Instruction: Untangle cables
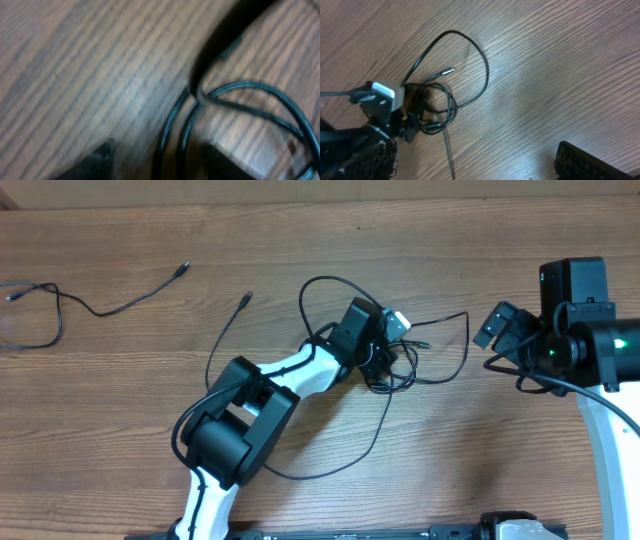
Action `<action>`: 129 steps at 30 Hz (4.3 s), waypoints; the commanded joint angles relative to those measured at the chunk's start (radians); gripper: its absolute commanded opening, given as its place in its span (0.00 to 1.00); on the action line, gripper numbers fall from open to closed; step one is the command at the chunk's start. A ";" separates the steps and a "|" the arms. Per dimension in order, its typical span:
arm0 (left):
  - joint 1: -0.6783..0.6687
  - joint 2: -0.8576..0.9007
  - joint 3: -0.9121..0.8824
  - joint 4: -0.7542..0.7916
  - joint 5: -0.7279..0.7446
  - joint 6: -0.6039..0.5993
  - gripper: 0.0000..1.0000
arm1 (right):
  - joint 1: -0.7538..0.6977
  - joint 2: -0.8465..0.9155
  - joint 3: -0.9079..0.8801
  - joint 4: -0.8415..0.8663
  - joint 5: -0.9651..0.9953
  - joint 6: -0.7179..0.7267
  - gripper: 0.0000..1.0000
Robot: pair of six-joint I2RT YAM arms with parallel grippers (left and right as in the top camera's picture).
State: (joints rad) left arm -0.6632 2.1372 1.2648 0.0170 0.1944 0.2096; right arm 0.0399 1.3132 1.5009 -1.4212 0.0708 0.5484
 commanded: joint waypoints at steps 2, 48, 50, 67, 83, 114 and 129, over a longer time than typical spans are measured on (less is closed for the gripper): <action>0.001 0.053 -0.006 -0.019 0.004 -0.007 0.04 | -0.002 -0.021 0.021 0.006 -0.061 -0.006 1.00; 0.270 -0.712 0.002 -0.544 0.036 -0.531 0.04 | 0.181 0.011 -0.502 0.851 -0.911 -0.110 0.93; 0.270 -0.712 0.002 -0.544 0.035 -0.526 0.04 | 0.188 0.011 -0.502 0.880 -0.911 -0.097 0.91; 0.270 -0.712 0.000 -0.568 0.036 -0.524 0.04 | 0.226 0.012 -0.502 0.992 -0.909 0.005 0.77; 0.270 -0.712 0.000 -0.573 0.098 -0.524 0.04 | 0.235 0.046 -0.502 1.056 -0.763 0.306 0.49; 0.270 -0.639 0.000 -0.720 -0.206 -0.472 0.04 | -0.260 -0.100 -0.499 1.509 -1.158 0.306 0.04; 0.270 -0.589 0.000 -0.660 -0.204 -0.480 0.04 | -0.510 -0.118 -0.500 0.823 -0.743 0.096 0.29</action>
State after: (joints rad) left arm -0.3946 1.5433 1.2572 -0.6487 0.0158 -0.2813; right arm -0.4667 1.2018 0.9932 -0.5560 -0.8623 0.7242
